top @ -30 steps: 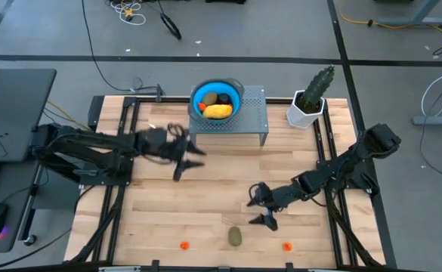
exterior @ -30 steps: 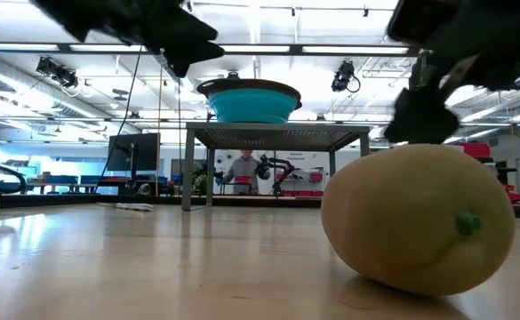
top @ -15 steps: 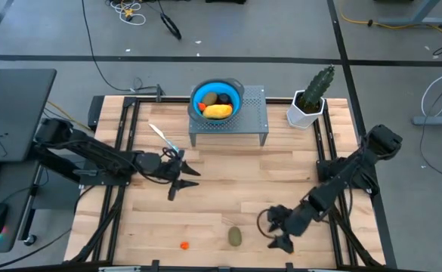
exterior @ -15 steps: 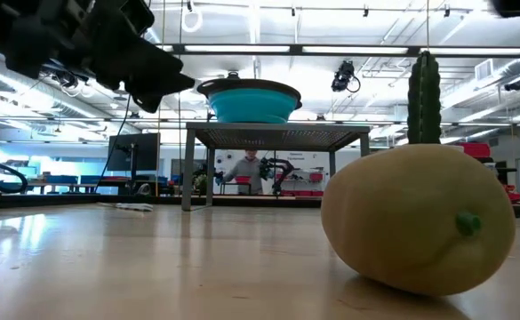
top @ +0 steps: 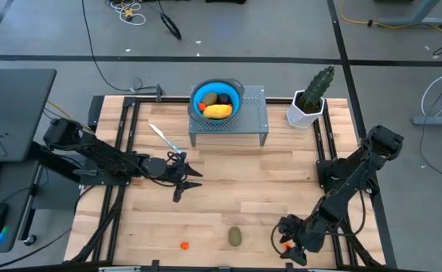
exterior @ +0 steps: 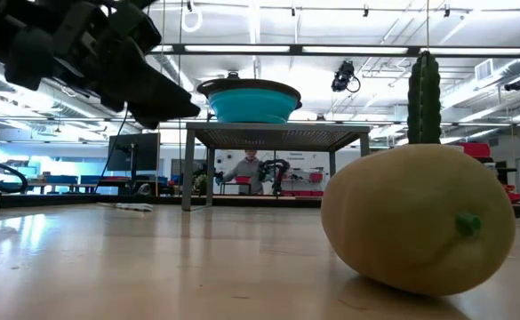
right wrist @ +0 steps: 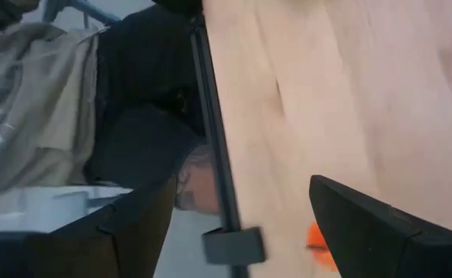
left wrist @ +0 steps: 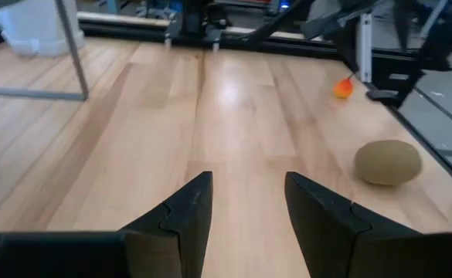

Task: Pick & Place Fruit
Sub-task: Put the orange pear into the blue strainer bowl

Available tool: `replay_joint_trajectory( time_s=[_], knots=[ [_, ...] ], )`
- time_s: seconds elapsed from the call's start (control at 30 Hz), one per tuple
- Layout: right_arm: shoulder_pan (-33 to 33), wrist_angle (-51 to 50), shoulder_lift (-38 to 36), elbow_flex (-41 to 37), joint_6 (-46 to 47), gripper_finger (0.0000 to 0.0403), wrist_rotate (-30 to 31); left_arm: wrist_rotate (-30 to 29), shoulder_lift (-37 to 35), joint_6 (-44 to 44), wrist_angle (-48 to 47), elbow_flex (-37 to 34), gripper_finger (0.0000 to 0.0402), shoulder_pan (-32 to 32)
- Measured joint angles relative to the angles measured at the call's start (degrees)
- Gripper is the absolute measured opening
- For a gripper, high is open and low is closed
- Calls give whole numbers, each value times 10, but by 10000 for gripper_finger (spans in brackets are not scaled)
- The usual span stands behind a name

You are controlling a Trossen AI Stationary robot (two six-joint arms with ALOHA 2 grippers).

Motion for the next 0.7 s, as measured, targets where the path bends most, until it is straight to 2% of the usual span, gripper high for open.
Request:
replay_joint_trajectory(
  time_s=[0.13,0.2,0.37,0.7],
  knots=[
    [16,-5,0,0,-113,306,31,-16,18,-19,18,0,171,0],
    [22,-6,0,0,-137,306,39,-21,27,-28,34,0,171,0],
    [32,-18,4,0,-145,306,52,-30,45,-31,53,0,171,0],
    [56,-17,64,-1,-160,306,51,-60,45,-30,62,0,171,0]
  ],
)
